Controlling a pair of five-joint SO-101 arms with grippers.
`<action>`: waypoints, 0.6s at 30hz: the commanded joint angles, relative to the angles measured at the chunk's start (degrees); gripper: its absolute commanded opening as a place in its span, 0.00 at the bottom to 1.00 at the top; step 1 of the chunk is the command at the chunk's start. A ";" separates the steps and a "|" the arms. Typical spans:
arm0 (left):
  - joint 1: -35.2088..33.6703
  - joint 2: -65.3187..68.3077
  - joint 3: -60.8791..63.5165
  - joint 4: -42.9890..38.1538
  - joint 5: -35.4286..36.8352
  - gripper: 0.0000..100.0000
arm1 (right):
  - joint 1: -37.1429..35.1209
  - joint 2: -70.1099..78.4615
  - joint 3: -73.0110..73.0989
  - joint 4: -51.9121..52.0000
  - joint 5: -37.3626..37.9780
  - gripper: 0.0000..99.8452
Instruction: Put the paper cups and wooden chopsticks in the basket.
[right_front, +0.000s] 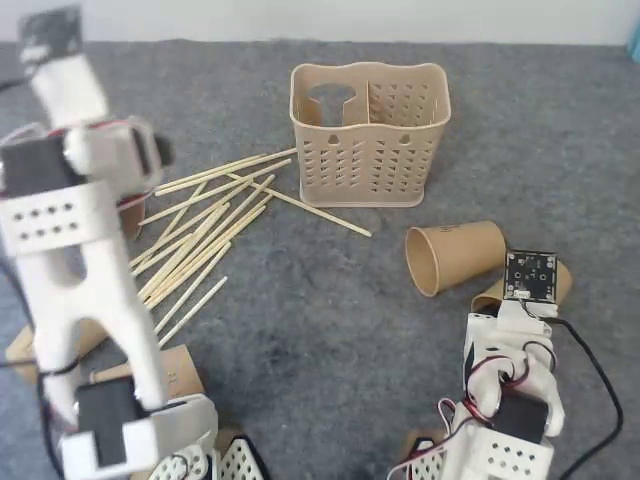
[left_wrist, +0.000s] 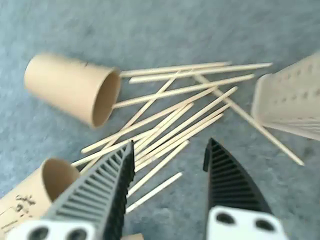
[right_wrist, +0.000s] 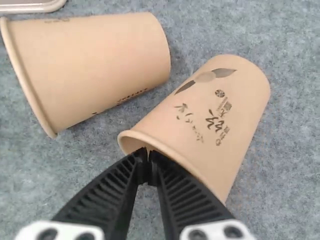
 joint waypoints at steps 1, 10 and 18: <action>-6.33 -6.24 9.36 -7.74 -4.92 0.21 | 0.84 -1.01 -0.53 -1.10 0.88 0.01; -15.74 -18.73 47.08 -35.43 -17.76 0.21 | 0.40 -1.10 -5.36 2.51 0.53 0.01; -16.70 -43.96 73.01 -40.26 -14.86 0.21 | -4.44 -1.01 -14.33 1.54 2.55 0.01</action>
